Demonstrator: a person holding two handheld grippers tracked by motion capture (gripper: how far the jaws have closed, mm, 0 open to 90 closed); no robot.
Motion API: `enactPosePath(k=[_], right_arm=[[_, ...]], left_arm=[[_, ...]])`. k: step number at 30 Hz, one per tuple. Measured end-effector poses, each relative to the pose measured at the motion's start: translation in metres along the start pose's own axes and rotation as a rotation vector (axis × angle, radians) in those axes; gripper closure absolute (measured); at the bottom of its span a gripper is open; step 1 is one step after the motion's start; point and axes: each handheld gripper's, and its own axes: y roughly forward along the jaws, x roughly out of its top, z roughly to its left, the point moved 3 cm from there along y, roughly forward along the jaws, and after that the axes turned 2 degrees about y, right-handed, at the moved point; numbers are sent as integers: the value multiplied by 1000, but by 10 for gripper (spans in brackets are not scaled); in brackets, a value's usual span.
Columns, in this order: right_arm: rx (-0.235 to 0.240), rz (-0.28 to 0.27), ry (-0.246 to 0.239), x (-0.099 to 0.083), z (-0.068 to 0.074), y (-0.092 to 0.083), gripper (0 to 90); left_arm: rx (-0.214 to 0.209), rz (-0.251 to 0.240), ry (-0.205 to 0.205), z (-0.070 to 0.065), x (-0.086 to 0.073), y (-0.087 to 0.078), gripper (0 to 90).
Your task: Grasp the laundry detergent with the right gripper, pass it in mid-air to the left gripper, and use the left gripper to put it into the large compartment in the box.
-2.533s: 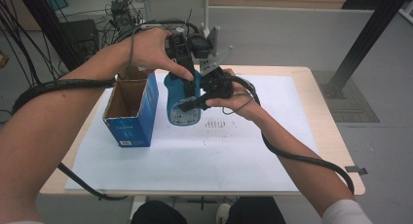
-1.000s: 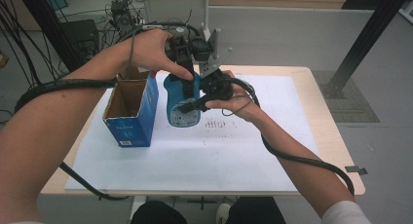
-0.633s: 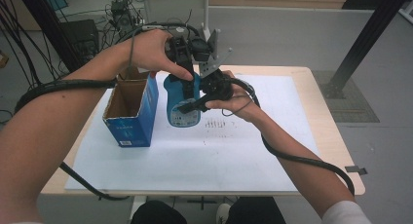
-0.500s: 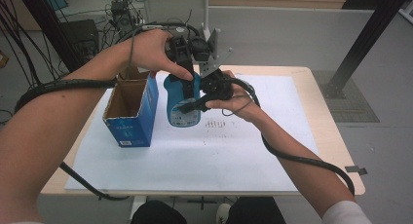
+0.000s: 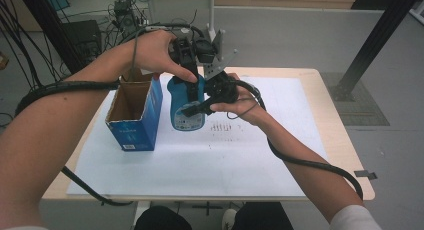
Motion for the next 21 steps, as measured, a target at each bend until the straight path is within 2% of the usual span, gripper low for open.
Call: enactPosePath(k=[21], right_arm=[[9, -8, 13, 1, 1, -1, 423]], left_arm=[[0, -10, -6, 0, -2, -3, 360]])
